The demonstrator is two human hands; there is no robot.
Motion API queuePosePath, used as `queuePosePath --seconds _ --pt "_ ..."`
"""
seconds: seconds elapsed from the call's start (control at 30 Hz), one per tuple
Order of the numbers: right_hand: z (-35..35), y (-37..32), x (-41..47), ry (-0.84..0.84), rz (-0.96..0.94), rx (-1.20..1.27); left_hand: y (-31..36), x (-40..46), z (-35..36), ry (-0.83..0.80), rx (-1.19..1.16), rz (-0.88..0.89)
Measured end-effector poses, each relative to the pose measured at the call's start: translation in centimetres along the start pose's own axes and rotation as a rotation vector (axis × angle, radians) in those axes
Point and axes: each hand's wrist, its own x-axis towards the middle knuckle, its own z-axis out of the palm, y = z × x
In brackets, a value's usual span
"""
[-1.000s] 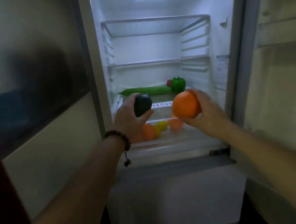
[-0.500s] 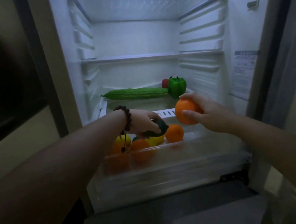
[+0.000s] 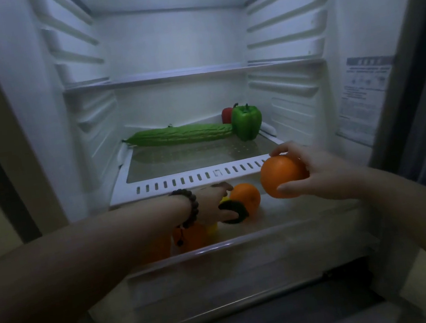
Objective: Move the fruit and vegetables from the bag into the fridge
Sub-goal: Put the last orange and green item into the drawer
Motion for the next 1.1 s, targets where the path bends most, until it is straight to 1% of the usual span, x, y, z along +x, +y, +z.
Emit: queuePosePath --seconds 0.03,0.1,0.13,0.2,0.27,0.33,0.4,0.47,0.53,0.6,0.63,0.7,0.77,0.87,0.93,1.1 --pt "0.0 0.1 0.0 -0.011 0.004 0.002 0.0 -0.6 -0.3 -0.004 0.018 -0.001" --pt "0.1 0.1 0.1 -0.033 0.010 0.001 0.2 -1.2 -0.6 -0.078 0.028 0.005" --pt "0.1 0.0 0.2 -0.047 0.015 -0.005 0.1 -1.2 -0.7 -0.081 0.021 0.028" --pt "0.1 -0.3 0.5 -0.080 0.021 -0.017 -0.2 -2.0 -1.3 -0.086 0.029 0.026" --pt "0.1 -0.7 0.7 -0.120 0.015 -0.034 -0.2 -2.8 -1.8 -0.146 0.036 -0.007" --pt "0.2 -1.3 1.0 -0.170 -0.006 -0.093 0.0 -4.3 -2.6 -0.214 0.063 -0.039" --pt "0.5 -2.0 1.6 -0.227 -0.024 -0.193 0.3 -6.4 -3.6 -0.208 0.048 -0.050" --pt "1.0 -2.4 2.0 -0.286 -0.018 -0.275 0.6 -8.8 -4.2 -0.105 -0.033 -0.036" --pt "1.7 -2.5 2.3 -0.348 -0.005 -0.340 0.8 -11.2 -4.0 0.090 -0.102 -0.029" --pt "2.1 -2.4 2.6 -0.418 0.025 -0.399 1.3 -13.4 -2.9 0.265 -0.104 -0.026" --pt "2.1 -2.3 2.8 -0.453 0.039 -0.438 1.6 -14.2 -2.2 0.319 -0.076 -0.022" --pt "2.2 -2.5 3.0 -0.501 0.061 -0.541 2.2 -15.3 -0.3 0.380 -0.024 -0.039" --pt "2.6 -2.7 3.2 -0.505 0.042 -0.600 2.4 -15.6 1.2 0.451 0.049 -0.069" --pt "4.0 -3.1 3.3 -0.501 -0.008 -0.558 2.1 -15.5 2.7 0.576 0.166 -0.099" --pt "4.9 -3.4 3.3 -0.500 0.000 -0.532 2.2 -15.6 3.5 0.602 0.228 -0.105" --pt "5.8 -3.0 4.3 -0.471 -0.018 -0.504 2.7 -16.0 4.5 0.591 0.318 -0.103"
